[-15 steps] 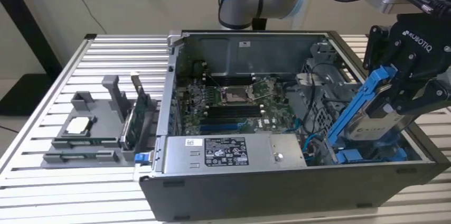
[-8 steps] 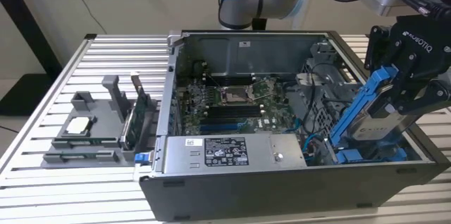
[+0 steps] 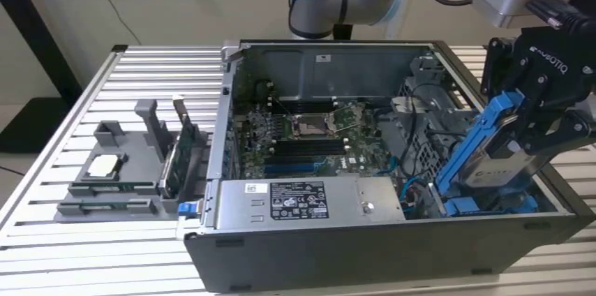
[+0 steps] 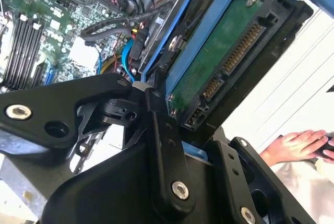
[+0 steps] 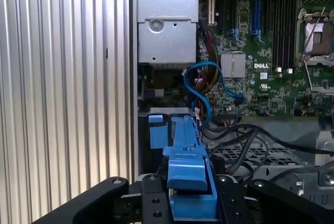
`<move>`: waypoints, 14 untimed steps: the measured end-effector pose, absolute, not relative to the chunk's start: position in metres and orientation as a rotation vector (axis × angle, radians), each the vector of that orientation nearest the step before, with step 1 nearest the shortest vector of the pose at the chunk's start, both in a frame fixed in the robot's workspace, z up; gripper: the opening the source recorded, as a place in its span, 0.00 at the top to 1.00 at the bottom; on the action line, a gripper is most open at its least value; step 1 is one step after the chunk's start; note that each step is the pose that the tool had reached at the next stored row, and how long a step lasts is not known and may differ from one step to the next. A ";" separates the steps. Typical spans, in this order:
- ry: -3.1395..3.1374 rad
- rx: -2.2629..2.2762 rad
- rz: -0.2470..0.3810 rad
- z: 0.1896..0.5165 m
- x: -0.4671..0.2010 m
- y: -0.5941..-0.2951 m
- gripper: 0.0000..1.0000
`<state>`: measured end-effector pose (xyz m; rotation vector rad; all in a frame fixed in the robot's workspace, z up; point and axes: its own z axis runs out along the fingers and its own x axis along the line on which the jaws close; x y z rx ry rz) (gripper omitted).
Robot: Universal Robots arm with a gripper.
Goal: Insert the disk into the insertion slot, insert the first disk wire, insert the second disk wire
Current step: 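Insert the disk into the insertion slot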
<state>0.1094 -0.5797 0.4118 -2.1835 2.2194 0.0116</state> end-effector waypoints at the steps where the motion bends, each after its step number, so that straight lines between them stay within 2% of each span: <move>1: 2.219 -2.183 0.010 0.411 0.109 -0.580 0.67; 14: 2.217 -2.182 0.005 0.393 0.104 -0.576 0.67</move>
